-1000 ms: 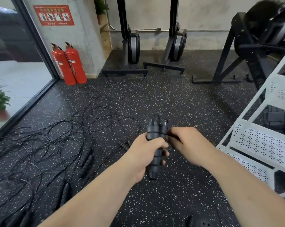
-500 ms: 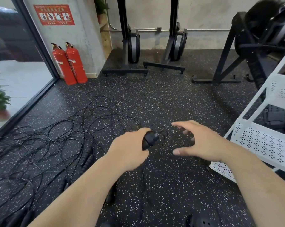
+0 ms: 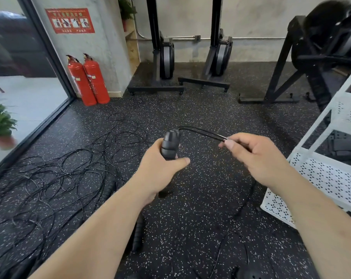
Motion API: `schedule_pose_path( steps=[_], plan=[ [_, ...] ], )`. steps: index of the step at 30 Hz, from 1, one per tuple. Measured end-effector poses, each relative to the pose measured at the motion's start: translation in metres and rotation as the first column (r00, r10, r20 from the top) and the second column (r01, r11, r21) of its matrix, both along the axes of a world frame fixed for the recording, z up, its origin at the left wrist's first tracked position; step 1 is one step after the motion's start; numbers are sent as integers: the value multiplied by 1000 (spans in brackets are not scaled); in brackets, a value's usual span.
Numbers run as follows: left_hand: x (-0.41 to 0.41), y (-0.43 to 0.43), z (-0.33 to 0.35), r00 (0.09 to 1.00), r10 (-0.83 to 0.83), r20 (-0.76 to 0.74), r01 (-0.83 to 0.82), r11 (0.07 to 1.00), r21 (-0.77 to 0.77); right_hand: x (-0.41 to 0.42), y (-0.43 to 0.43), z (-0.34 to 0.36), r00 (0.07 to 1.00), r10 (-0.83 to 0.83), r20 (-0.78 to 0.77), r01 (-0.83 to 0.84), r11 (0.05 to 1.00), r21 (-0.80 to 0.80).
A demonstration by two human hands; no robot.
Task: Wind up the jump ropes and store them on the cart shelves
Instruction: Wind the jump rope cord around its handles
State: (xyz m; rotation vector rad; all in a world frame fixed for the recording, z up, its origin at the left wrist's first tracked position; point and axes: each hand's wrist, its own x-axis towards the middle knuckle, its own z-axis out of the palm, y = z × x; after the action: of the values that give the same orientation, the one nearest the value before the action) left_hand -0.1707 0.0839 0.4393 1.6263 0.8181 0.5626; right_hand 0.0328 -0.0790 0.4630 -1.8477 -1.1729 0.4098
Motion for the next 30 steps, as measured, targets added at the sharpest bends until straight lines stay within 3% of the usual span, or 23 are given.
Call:
schedule_pose_path(
  steps=[2,5,9,12,17,21,25,27,30],
  plan=[
    [4,-2,0,994,36,104,-12,976,-219,-6,3,-1,999,-40,1,40,998,50],
    [13,-8,1,957,168,236,-20,851,-525,-26,12,-6,998,-54,17,53,997,64],
    [23,-9,-6,893,317,320,7,701,-713,-61,23,-21,991,-47,127,43,999,31],
    [27,-9,-14,861,410,300,-44,649,-759,-78,30,-36,971,-34,236,15,997,82],
    [30,-8,-20,790,557,256,-187,616,-765,-90,34,-48,959,-6,285,-23,995,101],
    [26,-4,-24,756,576,311,-121,590,-798,-93,34,-51,963,44,265,-43,999,-10],
    [23,-7,-25,755,571,322,-16,507,-862,-97,32,-49,946,129,299,-92,987,-133],
    [22,-11,-23,786,539,302,8,480,-877,-101,30,-54,951,126,282,-99,989,-109],
    [19,-12,-26,828,484,284,-13,522,-853,-100,33,-55,976,70,207,-66,997,-27]
  ],
)
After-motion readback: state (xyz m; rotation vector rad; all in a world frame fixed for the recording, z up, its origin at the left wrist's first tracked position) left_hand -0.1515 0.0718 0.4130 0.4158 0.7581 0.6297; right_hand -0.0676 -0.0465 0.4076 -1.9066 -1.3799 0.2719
